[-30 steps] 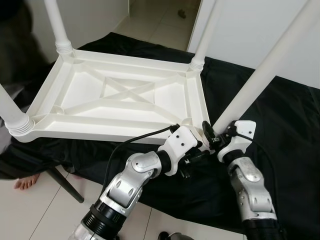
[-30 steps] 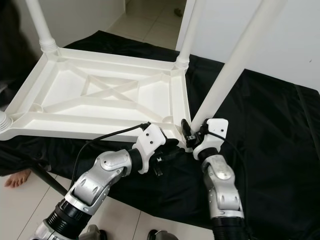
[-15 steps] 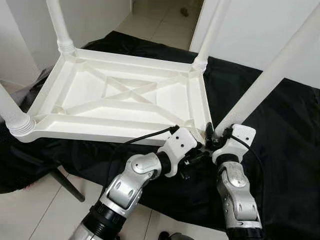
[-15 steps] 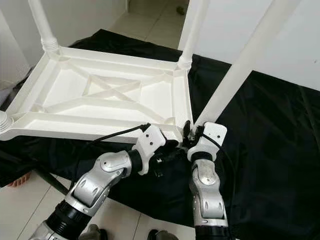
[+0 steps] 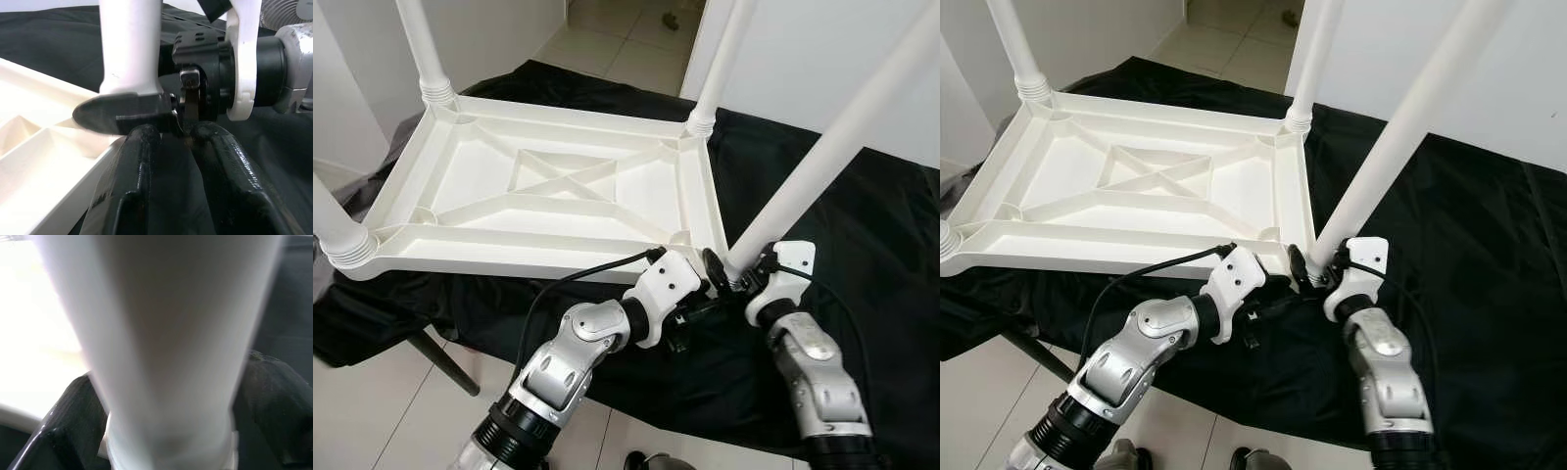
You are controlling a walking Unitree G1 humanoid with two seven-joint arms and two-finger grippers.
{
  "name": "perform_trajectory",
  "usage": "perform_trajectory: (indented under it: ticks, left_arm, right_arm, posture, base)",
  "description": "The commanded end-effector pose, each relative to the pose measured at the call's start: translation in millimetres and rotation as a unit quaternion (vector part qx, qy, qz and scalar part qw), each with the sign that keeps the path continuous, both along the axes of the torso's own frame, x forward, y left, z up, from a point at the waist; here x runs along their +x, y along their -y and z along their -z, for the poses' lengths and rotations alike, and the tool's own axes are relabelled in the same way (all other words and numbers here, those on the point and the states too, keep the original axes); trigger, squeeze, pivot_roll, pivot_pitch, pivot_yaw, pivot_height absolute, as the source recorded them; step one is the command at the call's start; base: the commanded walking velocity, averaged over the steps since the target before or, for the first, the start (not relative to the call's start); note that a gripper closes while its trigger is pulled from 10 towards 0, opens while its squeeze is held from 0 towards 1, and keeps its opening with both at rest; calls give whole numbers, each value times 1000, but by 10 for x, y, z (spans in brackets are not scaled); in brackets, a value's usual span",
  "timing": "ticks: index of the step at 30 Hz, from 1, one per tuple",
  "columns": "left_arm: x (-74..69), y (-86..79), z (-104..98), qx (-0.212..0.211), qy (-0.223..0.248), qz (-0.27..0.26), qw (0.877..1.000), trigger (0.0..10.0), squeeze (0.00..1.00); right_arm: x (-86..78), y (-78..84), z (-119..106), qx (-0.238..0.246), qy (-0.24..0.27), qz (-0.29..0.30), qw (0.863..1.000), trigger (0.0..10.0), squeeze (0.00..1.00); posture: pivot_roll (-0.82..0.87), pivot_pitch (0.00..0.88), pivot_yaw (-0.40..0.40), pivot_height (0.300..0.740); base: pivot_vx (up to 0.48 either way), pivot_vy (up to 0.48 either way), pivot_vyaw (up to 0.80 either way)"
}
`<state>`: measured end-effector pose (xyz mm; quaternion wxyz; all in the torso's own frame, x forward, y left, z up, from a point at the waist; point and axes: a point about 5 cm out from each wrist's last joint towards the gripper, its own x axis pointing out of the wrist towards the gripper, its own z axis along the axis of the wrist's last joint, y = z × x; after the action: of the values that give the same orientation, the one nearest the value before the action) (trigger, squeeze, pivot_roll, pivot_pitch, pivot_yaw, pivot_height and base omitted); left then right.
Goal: Building children table
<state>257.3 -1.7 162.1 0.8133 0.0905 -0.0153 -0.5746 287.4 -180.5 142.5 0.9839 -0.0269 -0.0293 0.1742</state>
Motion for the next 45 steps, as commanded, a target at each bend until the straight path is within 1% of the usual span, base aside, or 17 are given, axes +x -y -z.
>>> perform_trajectory:
  ticks: [1,3,5,6,12,18,19,20,21,22,23,29,36,41,43,44,45]
  left_arm:
    - [-23,30,-4,6,0,12,1000,10000,0]
    - [-15,39,-12,7,1,14,1000,10000,0]
    - [-15,39,-12,7,1,14,1000,10000,0]
    - [-15,45,-17,6,2,15,1000,10000,0]
    - [-30,55,-18,8,1,22,1000,10000,0]
    - [-28,40,-16,12,2,24,1000,10000,0]
    - [-30,32,-14,14,2,26,1000,10000,0]
    - [-30,25,-12,16,2,28,999,10000,0]
    - [-32,15,-10,17,3,29,999,10000,0]
    - [-32,15,-10,17,3,29,999,10000,0]
    - [-35,6,-8,19,2,31,999,10000,0]
    - [-42,-10,-3,23,3,35,999,10000,0]
    - [-38,2,-14,24,6,39,999,10000,0]
    - [-41,0,-15,25,7,40,999,10000,0]
    - [-35,-1,-18,25,8,40,999,10000,0]
    - [-29,-2,-24,26,9,40,999,10000,0]
    - [-25,-3,-28,26,9,40,999,10000,0]
  right_arm:
    - [-6,-6,24,1,-2,-17,1000,10000,0]
    - [42,-4,-12,-16,14,-63,998,10000,0]
    - [42,-4,-12,-16,14,-63,998,10000,0]
    - [76,-14,-23,-20,20,-83,996,10000,0]
    - [220,1,-120,-30,35,-100,994,10000,0]
    - [248,2,-112,-33,32,-123,991,10000,0]
    - [253,10,-102,-36,34,-126,991,7843,0]
    - [258,19,-94,-34,33,-129,991,7843,0]
    - [254,24,-87,-37,33,-133,990,3255,0]
    - [254,24,-87,-37,33,-133,990,3255,0]
    - [253,32,-77,-38,33,-136,989,0,0]
    - [240,57,-39,-34,28,-143,989,0,0]
    - [173,173,-24,-17,30,-98,995,0,0]
    - [145,165,-19,-9,32,-90,995,0,0]
    - [137,155,-15,-4,33,-73,997,0,0]
    - [135,150,-4,-5,31,-53,998,3804,0]
    - [135,149,5,-6,29,-39,999,10000,0]
  posture:
    - [32,141,-77,740]
    - [35,140,-74,740]
    - [35,140,-74,740]
    - [34,139,-71,740]
    - [40,136,-66,740]
    - [45,132,-61,740]
    - [46,132,-59,740]
    - [46,132,-59,740]
    - [45,132,-57,740]
    - [45,132,-57,740]
    - [44,132,-57,740]
    - [43,132,-59,740]
    - [37,133,-67,740]
    - [35,135,-68,740]
    - [34,137,-70,740]
    - [34,138,-71,740]
    - [34,138,-71,740]
  base:
    - [0,0,0]
    - [0,0,0]
    - [0,0,0]
    - [0,0,0]
    - [0,0,0]
    - [0,0,0]
    - [0,0,0]
    - [0,0,0]
    - [0,0,0]
    - [0,0,0]
    - [0,0,0]
    - [0,0,0]
    - [0,0,0]
    - [0,0,0]
    - [0,0,0]
    - [0,0,0]
    - [0,0,0]
